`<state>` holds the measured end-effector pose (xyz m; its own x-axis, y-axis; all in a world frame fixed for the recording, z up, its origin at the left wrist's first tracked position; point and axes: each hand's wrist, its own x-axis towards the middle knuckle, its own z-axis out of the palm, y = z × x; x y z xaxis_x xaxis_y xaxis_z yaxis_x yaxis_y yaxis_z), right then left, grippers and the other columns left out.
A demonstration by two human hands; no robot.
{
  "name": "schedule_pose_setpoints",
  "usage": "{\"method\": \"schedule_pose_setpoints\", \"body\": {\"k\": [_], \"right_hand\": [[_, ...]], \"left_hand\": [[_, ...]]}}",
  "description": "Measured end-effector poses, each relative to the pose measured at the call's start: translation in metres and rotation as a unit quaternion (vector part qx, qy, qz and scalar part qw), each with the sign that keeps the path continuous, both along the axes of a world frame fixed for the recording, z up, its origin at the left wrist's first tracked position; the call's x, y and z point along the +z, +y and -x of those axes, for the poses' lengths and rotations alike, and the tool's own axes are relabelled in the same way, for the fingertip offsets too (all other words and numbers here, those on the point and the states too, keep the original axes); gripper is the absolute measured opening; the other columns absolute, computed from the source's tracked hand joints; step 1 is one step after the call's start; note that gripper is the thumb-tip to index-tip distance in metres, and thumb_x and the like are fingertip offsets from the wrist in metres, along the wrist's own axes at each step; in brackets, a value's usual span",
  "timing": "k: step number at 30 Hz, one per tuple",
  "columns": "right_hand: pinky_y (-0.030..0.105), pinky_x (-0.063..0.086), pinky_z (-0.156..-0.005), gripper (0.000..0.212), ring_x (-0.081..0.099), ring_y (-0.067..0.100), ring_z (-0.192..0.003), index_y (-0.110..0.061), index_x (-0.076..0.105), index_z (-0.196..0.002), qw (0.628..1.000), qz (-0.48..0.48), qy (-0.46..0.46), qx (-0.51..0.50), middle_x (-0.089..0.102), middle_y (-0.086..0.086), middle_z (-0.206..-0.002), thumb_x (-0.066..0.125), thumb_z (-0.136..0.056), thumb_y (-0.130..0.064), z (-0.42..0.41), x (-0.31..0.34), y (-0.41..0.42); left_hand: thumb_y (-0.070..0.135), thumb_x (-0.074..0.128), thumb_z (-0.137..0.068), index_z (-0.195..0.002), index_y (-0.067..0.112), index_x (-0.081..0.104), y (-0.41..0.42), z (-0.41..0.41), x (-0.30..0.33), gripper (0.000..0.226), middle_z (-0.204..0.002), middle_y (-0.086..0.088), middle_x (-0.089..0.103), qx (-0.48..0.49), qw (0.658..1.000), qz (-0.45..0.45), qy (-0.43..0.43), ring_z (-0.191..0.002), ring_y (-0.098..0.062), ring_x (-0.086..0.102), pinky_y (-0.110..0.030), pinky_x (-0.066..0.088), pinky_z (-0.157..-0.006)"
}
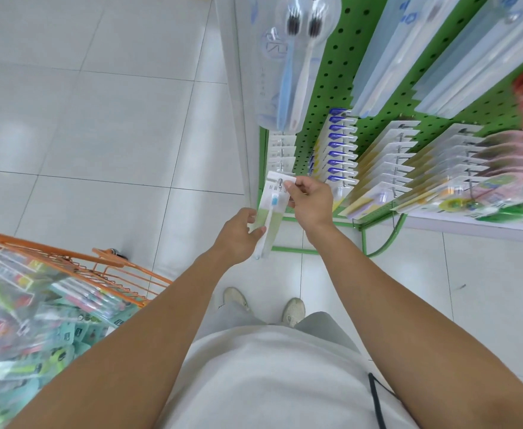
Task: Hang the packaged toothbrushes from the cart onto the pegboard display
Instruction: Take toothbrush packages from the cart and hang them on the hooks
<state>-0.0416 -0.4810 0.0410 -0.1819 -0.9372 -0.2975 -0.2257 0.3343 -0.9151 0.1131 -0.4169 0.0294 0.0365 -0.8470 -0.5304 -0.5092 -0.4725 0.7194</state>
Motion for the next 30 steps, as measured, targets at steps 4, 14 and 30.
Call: {"method": "schedule_pose_setpoints", "body": {"k": [4,14,30], "right_hand": [[0.030,0.051,-0.069,0.013,0.057,0.012,-0.066,-0.008,0.072,-0.084,0.998,0.047,0.050,-0.006,0.065,-0.002,-0.070,0.073,-0.091,-0.020,-0.004,0.007,-0.005],[0.007,0.045,-0.067,0.007,0.058,0.009,-0.071,-0.014,0.066,-0.089,0.991,0.112,0.075,0.003,0.063,-0.005,-0.078,0.072,-0.093,-0.015,-0.003,0.007,-0.002],[0.038,0.043,-0.111,0.040,0.055,0.020,-0.128,-0.011,0.050,-0.141,0.997,0.021,0.063,-0.029,0.055,0.004,-0.139,0.053,-0.104,-0.023,-0.019,0.009,0.014]], "left_hand": [[0.030,0.060,-0.099,-0.137,0.015,0.049,0.009,-0.008,0.000,0.042,-0.124,0.001,0.054,0.030,1.000,-0.001,0.002,-0.111,-0.023,0.059,-0.032,0.050,-0.086],[0.032,0.061,-0.098,-0.126,0.016,0.056,0.040,-0.012,0.000,0.033,-0.120,0.000,0.059,0.098,0.995,0.006,0.001,-0.097,-0.017,0.060,-0.018,0.043,-0.060],[0.031,0.061,-0.098,-0.126,0.018,0.056,0.079,-0.038,-0.004,0.031,-0.115,0.003,0.060,0.165,0.986,0.014,0.022,-0.085,-0.006,0.059,-0.012,0.041,-0.057]]}}
